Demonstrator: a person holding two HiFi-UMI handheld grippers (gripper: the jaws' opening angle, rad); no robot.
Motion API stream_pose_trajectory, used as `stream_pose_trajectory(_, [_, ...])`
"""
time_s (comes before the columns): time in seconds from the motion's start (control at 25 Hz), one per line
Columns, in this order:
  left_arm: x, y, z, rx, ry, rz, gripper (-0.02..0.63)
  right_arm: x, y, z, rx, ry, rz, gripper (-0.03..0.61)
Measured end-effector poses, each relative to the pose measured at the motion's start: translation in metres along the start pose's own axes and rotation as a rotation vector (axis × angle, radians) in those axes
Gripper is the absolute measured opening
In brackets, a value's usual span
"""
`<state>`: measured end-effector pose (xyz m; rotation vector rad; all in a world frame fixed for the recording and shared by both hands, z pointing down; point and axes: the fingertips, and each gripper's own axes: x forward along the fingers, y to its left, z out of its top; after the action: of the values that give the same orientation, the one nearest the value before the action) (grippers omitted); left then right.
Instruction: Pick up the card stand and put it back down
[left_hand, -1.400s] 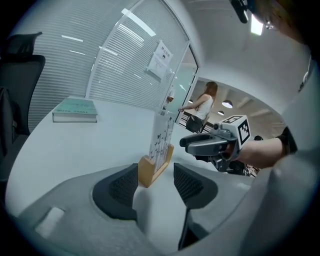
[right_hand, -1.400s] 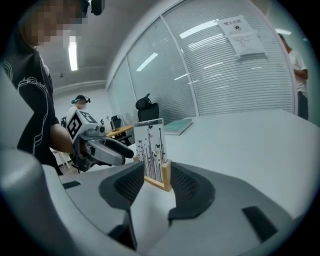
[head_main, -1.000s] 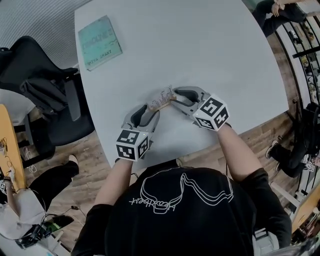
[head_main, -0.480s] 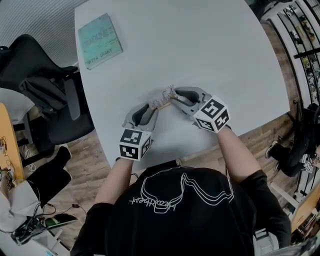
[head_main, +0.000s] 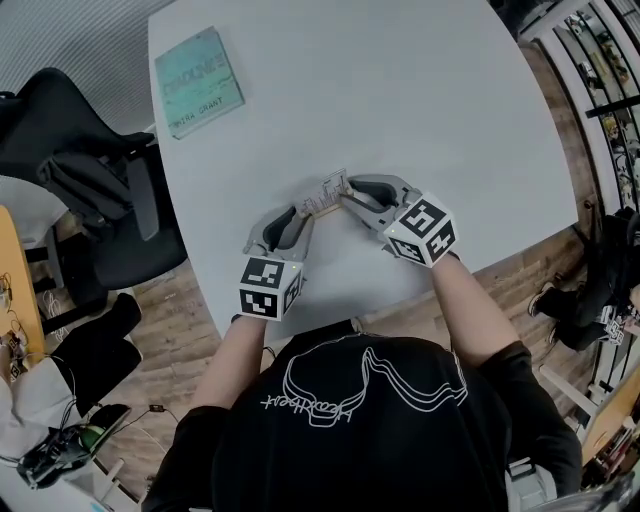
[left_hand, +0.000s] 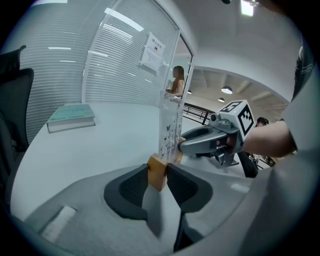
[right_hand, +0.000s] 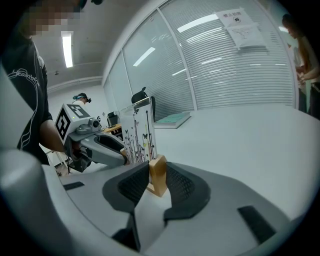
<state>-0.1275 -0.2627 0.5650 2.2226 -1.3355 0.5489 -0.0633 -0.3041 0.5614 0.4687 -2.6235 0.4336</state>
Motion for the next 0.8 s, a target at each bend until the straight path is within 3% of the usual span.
stream_pose_trajectory(0.8, [-0.031,-0.018,0.024,0.008,-0.04,0.035,0.112,-0.031,0.023,0.023,-0.014,-0.043,-0.104,0.103])
